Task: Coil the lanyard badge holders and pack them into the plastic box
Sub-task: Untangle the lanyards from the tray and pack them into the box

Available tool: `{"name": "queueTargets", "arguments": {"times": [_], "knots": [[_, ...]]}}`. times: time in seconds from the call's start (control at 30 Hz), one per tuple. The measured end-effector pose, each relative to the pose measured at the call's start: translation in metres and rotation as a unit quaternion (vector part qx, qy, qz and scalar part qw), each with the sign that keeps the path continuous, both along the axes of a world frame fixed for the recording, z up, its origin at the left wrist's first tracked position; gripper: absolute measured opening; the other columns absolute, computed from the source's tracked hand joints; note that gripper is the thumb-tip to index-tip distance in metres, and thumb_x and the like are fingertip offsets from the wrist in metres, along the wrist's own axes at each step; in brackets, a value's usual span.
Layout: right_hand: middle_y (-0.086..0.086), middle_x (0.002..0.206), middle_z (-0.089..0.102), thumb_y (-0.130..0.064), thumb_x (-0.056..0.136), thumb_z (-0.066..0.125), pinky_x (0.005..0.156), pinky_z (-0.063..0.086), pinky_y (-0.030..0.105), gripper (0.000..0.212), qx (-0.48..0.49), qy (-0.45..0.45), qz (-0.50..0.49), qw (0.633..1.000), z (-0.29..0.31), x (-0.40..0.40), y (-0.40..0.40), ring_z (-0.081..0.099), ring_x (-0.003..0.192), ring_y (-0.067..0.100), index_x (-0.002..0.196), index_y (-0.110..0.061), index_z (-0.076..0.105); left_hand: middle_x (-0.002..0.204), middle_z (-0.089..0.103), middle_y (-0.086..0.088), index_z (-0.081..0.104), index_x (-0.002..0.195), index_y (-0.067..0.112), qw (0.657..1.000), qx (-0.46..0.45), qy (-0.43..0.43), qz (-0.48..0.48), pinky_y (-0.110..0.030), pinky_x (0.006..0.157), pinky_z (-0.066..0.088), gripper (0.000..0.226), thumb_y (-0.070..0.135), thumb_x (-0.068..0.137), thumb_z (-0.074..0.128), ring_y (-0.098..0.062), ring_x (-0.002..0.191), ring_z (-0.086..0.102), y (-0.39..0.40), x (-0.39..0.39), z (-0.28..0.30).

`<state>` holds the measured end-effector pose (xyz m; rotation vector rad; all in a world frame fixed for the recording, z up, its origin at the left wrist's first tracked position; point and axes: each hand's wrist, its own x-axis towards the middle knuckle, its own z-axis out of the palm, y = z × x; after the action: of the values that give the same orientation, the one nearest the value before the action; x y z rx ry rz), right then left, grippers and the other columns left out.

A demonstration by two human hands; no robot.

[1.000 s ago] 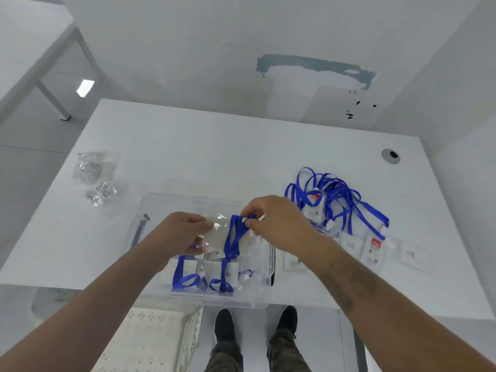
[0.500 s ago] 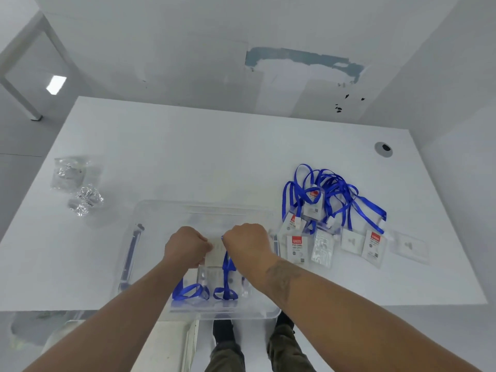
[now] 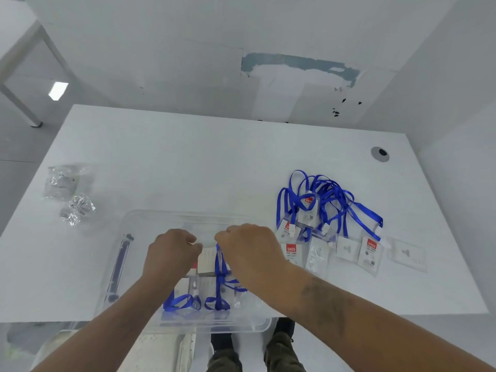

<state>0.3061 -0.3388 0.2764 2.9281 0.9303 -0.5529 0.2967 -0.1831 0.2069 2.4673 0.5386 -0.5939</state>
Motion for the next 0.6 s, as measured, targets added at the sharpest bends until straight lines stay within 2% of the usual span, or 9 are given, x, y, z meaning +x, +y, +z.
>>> {"name": "queueTargets", "arguments": {"times": [0.07, 0.13, 0.2, 0.27, 0.43, 0.53, 0.6], "knots": [[-0.006, 0.09, 0.063, -0.017, 0.095, 0.054, 0.065, 0.051, 0.03, 0.019, 0.07, -0.023, -0.048, 0.996, 0.013, 0.001, -0.019, 0.06, 0.081, 0.016, 0.111, -0.023, 0.061, 0.092, 0.069, 0.014, 0.07, 0.11, 0.025, 0.999, -0.026, -0.046, 0.01, -0.022, 0.069, 0.043, 0.022, 0.033, 0.092, 0.06, 0.0, 0.071, 0.058, -0.003, -0.002, 0.016], [-0.012, 0.107, 0.067, -0.033, 0.099, 0.048, 0.077, 0.053, 0.029, 0.026, 0.131, -0.031, -0.112, 0.985, 0.025, 0.005, -0.044, 0.062, 0.096, 0.011, 0.122, -0.033, 0.06, 0.086, 0.067, 0.021, 0.068, 0.096, 0.035, 0.994, -0.067, -0.086, 0.014, -0.018, 0.062, 0.046, 0.008, 0.035, 0.092, 0.061, -0.001, 0.069, 0.064, -0.013, -0.001, 0.037], [-0.018, 0.11, 0.066, -0.038, 0.098, 0.049, 0.082, 0.051, 0.027, 0.027, 0.178, -0.033, -0.179, 0.967, 0.033, 0.011, -0.075, 0.06, 0.098, 0.005, 0.122, -0.036, 0.061, 0.085, 0.07, 0.023, 0.065, 0.085, 0.041, 0.986, -0.111, -0.123, 0.023, -0.021, 0.063, 0.053, 0.008, 0.037, 0.09, 0.062, -0.002, 0.071, 0.068, -0.033, 0.003, 0.058], [-0.02, 0.106, 0.066, -0.039, 0.095, 0.053, 0.082, 0.051, 0.027, 0.024, 0.202, -0.042, -0.238, 0.949, 0.032, 0.021, -0.105, 0.06, 0.096, 0.003, 0.117, -0.037, 0.064, 0.085, 0.071, 0.023, 0.068, 0.087, 0.04, 0.975, -0.158, -0.151, 0.033, -0.029, 0.071, 0.058, 0.006, 0.036, 0.088, 0.064, -0.002, 0.073, 0.07, -0.056, 0.01, 0.073], [-0.018, 0.097, 0.068, -0.036, 0.095, 0.056, 0.071, 0.045, 0.022, 0.021, 0.176, -0.033, -0.329, 0.927, 0.009, 0.05, -0.181, 0.061, 0.084, 0.003, 0.112, -0.035, 0.067, 0.087, 0.072, 0.021, 0.07, 0.096, 0.034, 0.968, -0.195, -0.16, 0.005, -0.032, 0.081, 0.057, 0.01, 0.035, 0.088, 0.064, -0.004, 0.081, 0.069, -0.128, 0.044, 0.084], [-0.014, 0.103, 0.07, -0.033, 0.095, 0.055, 0.07, 0.041, 0.02, 0.023, 0.142, 0.0, -0.353, 0.925, -0.013, 0.065, -0.217, 0.059, 0.083, 0.005, 0.115, -0.032, 0.067, 0.093, 0.072, 0.015, 0.07, 0.101, 0.029, 0.977, -0.177, -0.115, -0.033, -0.029, 0.081, 0.055, 0.015, 0.03, 0.09, 0.06, -0.008, 0.084, 0.069, -0.169, 0.068, 0.072], [-0.011, 0.108, 0.07, -0.033, 0.095, 0.055, 0.073, 0.045, 0.021, 0.024, 0.115, 0.03, -0.354, 0.928, -0.032, 0.074, -0.234, 0.059, 0.085, 0.007, 0.116, -0.032, 0.066, 0.09, 0.073, 0.006, 0.072, 0.095, 0.021, 0.984, -0.155, -0.072, -0.056, -0.032, 0.077, 0.057, 0.016, 0.024, 0.089, 0.057, -0.016, 0.083, 0.07, -0.192, 0.083, 0.056]]}}
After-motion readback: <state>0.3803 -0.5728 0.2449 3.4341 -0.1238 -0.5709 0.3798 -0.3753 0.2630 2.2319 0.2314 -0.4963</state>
